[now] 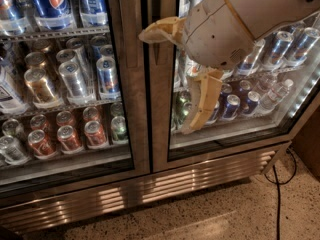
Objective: Open left fridge door
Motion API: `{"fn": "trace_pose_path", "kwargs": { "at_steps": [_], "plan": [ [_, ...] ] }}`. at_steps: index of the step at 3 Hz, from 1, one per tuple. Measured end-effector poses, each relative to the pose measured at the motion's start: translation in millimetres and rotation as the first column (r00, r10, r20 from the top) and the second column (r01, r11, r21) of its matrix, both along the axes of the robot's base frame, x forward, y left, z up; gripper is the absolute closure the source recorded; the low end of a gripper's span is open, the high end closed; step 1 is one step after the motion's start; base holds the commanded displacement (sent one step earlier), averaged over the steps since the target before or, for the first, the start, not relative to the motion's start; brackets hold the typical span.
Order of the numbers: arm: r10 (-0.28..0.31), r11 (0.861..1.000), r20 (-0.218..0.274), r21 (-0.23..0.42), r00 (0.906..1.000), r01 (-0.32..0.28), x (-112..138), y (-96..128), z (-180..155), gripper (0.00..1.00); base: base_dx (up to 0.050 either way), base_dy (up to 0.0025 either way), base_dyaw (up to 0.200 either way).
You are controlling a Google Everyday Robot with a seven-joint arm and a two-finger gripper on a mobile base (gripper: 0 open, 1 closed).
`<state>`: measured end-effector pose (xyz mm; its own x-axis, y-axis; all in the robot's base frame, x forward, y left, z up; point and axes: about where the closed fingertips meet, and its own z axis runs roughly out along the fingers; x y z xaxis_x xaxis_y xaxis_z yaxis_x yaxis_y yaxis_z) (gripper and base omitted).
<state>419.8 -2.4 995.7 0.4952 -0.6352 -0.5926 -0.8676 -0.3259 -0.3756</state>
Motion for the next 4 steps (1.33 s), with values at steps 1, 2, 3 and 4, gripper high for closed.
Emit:
{"fn": "trace_pose_path", "kwargs": {
  "at_steps": [1,2,3,4],
  "plan": [
    [0.044,0.995,-0.010,0.095,0.9990,-0.042,-0.7,-0.2,-0.5,0.00,0.000,0.00000,0.000],
    [0.092,0.973,-0.021,0.213,0.9956,-0.085,-1.6,-2.6,-2.4,0.00,0.000,0.00000,0.000],
    [0.128,0.940,-0.023,0.321,0.9915,-0.114,-2.0,-5.4,-4.2,0.00,0.000,0.00000,0.000],
    [0.207,0.842,-0.001,0.510,0.9783,-0.178,-3.2,-4.0,-6.8,0.00,0.000,0.00000,0.000]
  ]
}}
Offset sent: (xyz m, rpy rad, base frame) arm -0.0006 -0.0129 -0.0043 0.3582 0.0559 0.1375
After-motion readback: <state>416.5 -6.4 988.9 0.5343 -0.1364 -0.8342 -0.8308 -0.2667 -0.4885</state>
